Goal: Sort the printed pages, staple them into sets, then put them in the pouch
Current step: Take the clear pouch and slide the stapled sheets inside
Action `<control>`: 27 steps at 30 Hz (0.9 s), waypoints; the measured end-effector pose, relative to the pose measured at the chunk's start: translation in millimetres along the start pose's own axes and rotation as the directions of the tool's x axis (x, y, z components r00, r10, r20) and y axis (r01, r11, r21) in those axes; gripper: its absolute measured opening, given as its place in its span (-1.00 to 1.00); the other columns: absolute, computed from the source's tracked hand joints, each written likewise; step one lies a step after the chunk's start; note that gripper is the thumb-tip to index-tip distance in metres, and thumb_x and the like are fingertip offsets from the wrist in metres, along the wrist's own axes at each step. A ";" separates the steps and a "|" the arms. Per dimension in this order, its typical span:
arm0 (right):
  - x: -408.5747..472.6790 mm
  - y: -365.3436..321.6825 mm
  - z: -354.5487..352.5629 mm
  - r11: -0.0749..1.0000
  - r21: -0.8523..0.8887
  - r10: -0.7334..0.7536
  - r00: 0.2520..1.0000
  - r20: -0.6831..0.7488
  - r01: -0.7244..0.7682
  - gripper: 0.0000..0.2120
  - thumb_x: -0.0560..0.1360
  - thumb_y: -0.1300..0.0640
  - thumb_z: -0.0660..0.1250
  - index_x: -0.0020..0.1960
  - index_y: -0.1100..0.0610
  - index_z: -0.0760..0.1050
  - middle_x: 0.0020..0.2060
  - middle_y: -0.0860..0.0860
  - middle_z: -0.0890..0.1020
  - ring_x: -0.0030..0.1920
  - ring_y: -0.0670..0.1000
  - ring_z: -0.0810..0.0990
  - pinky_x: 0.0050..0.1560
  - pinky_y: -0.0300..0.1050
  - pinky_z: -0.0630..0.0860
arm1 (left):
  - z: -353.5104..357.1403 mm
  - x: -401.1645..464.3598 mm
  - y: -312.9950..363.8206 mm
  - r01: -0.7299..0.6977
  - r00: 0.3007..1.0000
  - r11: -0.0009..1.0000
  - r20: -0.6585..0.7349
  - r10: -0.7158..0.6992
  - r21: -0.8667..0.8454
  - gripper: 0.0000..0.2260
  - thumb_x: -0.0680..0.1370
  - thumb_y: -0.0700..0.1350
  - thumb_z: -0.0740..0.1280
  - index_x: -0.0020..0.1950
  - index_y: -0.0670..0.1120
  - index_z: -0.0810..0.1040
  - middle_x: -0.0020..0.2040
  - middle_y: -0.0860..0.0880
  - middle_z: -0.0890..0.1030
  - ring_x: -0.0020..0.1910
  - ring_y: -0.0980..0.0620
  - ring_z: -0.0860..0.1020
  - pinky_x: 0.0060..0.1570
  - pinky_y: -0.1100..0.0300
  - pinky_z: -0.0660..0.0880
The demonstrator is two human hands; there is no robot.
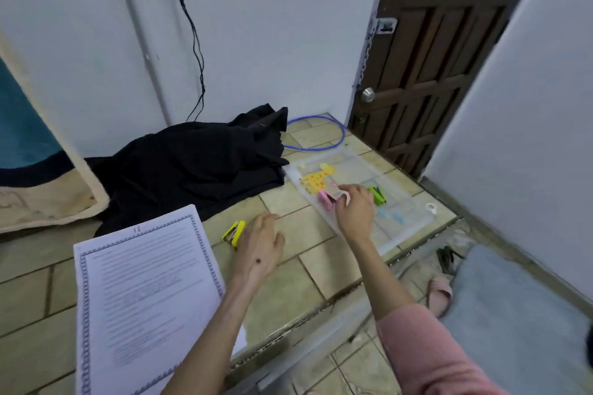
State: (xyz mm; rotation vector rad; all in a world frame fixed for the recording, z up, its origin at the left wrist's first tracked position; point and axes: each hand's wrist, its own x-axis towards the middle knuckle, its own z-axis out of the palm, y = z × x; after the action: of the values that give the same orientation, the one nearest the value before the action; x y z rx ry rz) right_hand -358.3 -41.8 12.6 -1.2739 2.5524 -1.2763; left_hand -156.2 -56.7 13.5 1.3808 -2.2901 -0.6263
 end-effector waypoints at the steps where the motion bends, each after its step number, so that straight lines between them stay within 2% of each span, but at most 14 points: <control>1: 10.2 14.0 -8.2 0.999 -0.030 0.040 0.999 -0.007 -0.040 -0.73 0.48 0.26 0.23 0.14 0.19 0.56 0.11 0.17 0.57 0.18 0.17 0.43 0.22 -0.04 0.29 | 13.3 7.1 16.9 -0.055 0.998 0.998 0.044 0.054 0.012 -0.62 0.59 -0.10 0.15 0.40 -0.11 0.33 0.44 -0.09 0.31 0.42 -0.04 0.27 0.40 0.12 0.20; 4: 37.0 44.5 -22.4 0.984 -0.142 0.119 0.991 0.062 -0.110 -0.68 0.53 0.18 0.19 0.26 0.13 0.48 0.24 0.19 0.45 0.26 0.21 0.36 0.30 0.03 0.26 | 49.9 23.2 60.3 -0.162 0.975 0.985 0.160 0.152 0.052 -0.59 0.60 -0.04 0.13 0.44 -0.11 0.28 0.46 -0.10 0.27 0.45 -0.02 0.23 0.43 0.13 0.12; 7: 60.6 59.6 -27.4 0.971 -0.194 0.172 0.972 0.162 -0.139 -0.64 0.54 0.19 0.18 0.33 0.09 0.41 0.33 0.20 0.35 0.34 0.22 0.30 0.33 0.07 0.26 | 75.6 32.9 83.0 -0.217 0.948 0.975 0.250 0.196 0.057 -0.56 0.60 0.03 0.11 0.45 -0.07 0.26 0.48 -0.09 0.25 0.47 0.02 0.19 0.43 0.15 0.09; 11: 83.7 72.2 -22.0 0.956 -0.245 0.238 0.916 0.323 -0.162 -0.61 0.50 0.23 0.21 0.33 0.14 0.41 0.25 0.25 0.39 0.29 0.25 0.36 0.32 0.01 0.30 | 86.5 43.7 87.0 -0.214 0.939 0.968 0.299 0.167 0.132 -0.31 0.41 0.31 -0.13 0.37 -0.02 0.35 0.42 -0.03 0.35 0.41 0.03 0.29 0.37 0.16 0.15; 12: 85.2 72.1 -19.5 0.960 -0.231 0.232 0.909 0.346 -0.157 -0.61 0.50 0.27 0.19 0.31 0.15 0.42 0.23 0.25 0.40 0.26 0.25 0.39 0.30 -0.02 0.32 | 85.6 46.8 84.6 -0.212 0.941 0.963 0.300 0.156 0.165 -0.35 0.43 0.31 -0.08 0.34 -0.01 0.39 0.39 0.00 0.38 0.38 0.03 0.33 0.35 0.15 0.16; 14: 82.3 67.9 -13.8 0.975 -0.162 0.204 0.908 0.366 -0.154 -0.62 0.49 0.32 0.17 0.27 0.15 0.46 0.20 0.22 0.40 0.23 0.23 0.43 0.25 -0.09 0.33 | 79.0 52.3 77.8 -0.202 0.943 0.953 0.307 0.127 0.228 -0.53 0.50 0.24 0.15 0.30 0.00 0.42 0.33 0.03 0.43 0.33 0.03 0.37 0.33 0.12 0.16; 18: 59.0 59.4 4.0 0.992 -0.110 0.095 0.917 0.386 -0.056 -0.59 0.45 0.22 0.23 0.30 0.10 0.40 0.20 0.15 0.38 0.22 0.18 0.42 0.24 -0.02 0.37 | 55.2 57.3 55.3 -0.093 0.932 0.978 0.363 0.020 0.185 -0.49 0.40 0.13 0.41 0.28 -0.04 0.47 0.30 0.03 0.46 0.28 0.01 0.43 0.27 0.13 0.25; 23: 32.0 52.8 19.0 0.979 -0.159 -0.070 0.938 0.339 0.130 -0.67 0.46 0.11 0.26 0.21 0.13 0.46 0.11 0.17 0.46 0.16 0.21 0.42 0.16 0.05 0.40 | 28.1 46.3 28.6 0.057 0.945 0.990 0.312 -0.096 0.132 -0.47 0.26 -0.01 0.56 0.20 -0.03 0.57 0.23 0.05 0.56 0.21 0.04 0.50 0.09 0.21 0.41; 27: 18.5 49.5 21.3 0.975 -0.135 -0.118 0.922 0.368 0.178 -0.65 0.50 0.09 0.25 0.27 0.11 0.44 0.13 0.16 0.48 0.17 0.18 0.41 0.13 0.01 0.37 | 15.7 43.3 12.3 0.112 0.913 0.986 0.378 -0.152 0.127 -0.43 0.21 -0.08 0.60 0.20 -0.07 0.57 0.23 0.03 0.57 0.19 0.04 0.53 0.13 0.18 0.47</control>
State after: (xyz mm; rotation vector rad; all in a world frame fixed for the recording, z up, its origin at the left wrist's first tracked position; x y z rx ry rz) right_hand -395.9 -51.7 -29.1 -1.5895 2.3740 -0.7648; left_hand -192.4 -87.7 11.8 1.5894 -2.5777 -0.9062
